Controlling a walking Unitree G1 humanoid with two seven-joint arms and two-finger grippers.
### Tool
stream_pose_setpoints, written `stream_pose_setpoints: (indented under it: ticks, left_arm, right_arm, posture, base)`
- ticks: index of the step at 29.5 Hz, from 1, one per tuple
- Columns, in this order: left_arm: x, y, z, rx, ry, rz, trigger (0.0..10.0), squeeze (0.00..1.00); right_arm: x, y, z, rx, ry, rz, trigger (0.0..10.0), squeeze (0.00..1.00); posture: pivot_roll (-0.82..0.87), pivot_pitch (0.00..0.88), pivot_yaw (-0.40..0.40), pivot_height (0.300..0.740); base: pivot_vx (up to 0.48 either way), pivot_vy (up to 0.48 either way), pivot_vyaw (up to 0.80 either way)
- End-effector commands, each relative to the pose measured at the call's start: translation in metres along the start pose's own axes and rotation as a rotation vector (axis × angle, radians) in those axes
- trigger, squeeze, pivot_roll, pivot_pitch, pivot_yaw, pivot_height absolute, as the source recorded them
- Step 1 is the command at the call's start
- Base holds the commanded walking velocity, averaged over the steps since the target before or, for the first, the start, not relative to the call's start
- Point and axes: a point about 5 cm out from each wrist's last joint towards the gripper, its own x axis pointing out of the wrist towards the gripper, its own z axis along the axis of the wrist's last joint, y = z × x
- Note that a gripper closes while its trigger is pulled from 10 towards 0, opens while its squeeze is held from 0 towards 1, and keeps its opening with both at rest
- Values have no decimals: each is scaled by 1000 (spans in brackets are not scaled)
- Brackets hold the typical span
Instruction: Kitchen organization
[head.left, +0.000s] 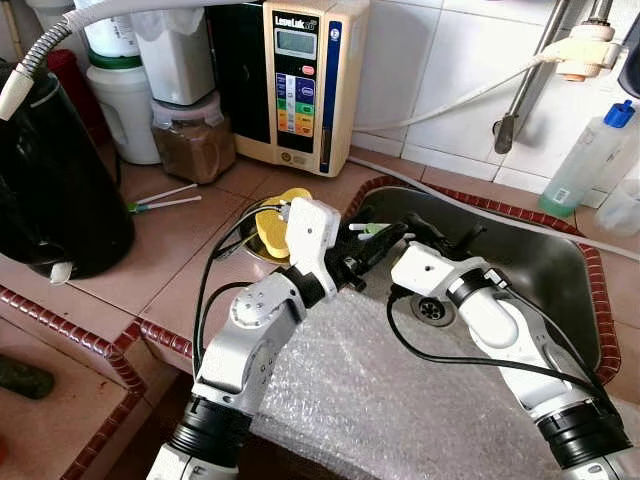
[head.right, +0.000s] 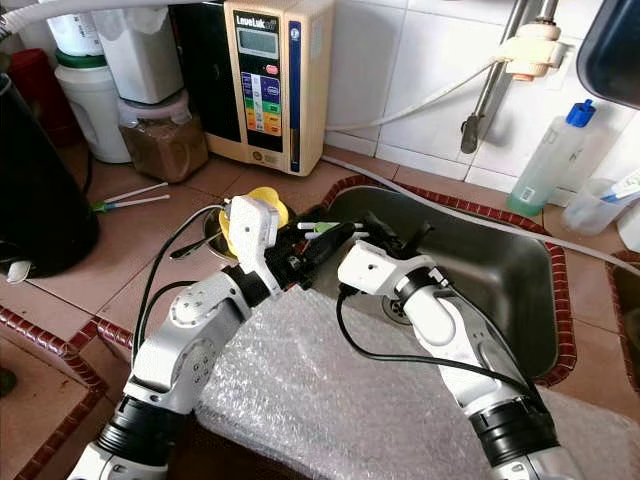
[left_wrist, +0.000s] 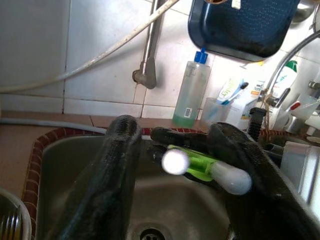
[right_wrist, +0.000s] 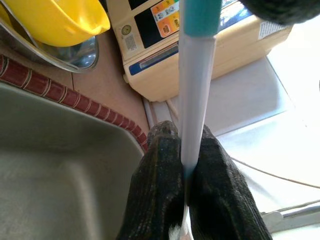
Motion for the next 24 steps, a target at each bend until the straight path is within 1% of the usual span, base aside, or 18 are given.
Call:
stream_pose_setpoints:
  ticks: [1, 3, 9, 10, 11, 12, 14, 18, 24]
  left_arm:
    - [-4, 10, -1, 19, 12, 57, 10000, 1000]
    - [-6, 14, -2, 26, 15, 80, 10000, 1000]
    - [-17, 19, -7, 43, 41, 97, 10000, 1000]
    - [-17, 19, -7, 43, 41, 97, 10000, 1000]
    - [-24, 21, -11, 63, 67, 97, 10000, 1000]
    - [-26, 21, -13, 70, 76, 96, 10000, 1000]
    - [-26, 21, -13, 70, 76, 96, 10000, 1000]
    - [-32, 22, -17, 81, 98, 95, 10000, 1000]
    - [-34, 21, -18, 91, 103, 97, 10000, 1000]
  right_arm:
    - [-2, -5, -8, -6, 27, -12, 0, 0]
    - [-2, -4, -10, -8, 34, -8, 0, 0]
    - [-2, -1, -21, 15, 81, 3, 0, 0]
    - [-2, -1, -21, 15, 81, 3, 0, 0]
    - [-3, 0, -29, 31, 110, 4, 0, 0]
    - [-3, 1, -31, 35, 120, 5, 0, 0]
    - [-3, 1, -31, 35, 120, 5, 0, 0]
    - [-4, 1, -43, 54, 171, 7, 0, 0]
    - [-3, 0, -52, 75, 209, 6, 0, 0]
  posture:
    - [-6, 0, -20, 740]
    - [-6, 0, -20, 740]
    - [3, 0, -19, 740]
    - [3, 0, -19, 740]
    - [5, 0, -20, 740]
    - [6, 0, -20, 740]
    - [6, 0, -20, 740]
    - [8, 0, -19, 740]
    - [10, 0, -19, 740]
  base:
    - [0, 0, 0]
    - [0, 0, 0]
    - [0, 0, 0]
    - [0, 0, 0]
    - [0, 0, 0]
    - [0, 0, 0]
    - [0, 0, 0]
    - [0, 0, 0]
    - [0, 0, 0]
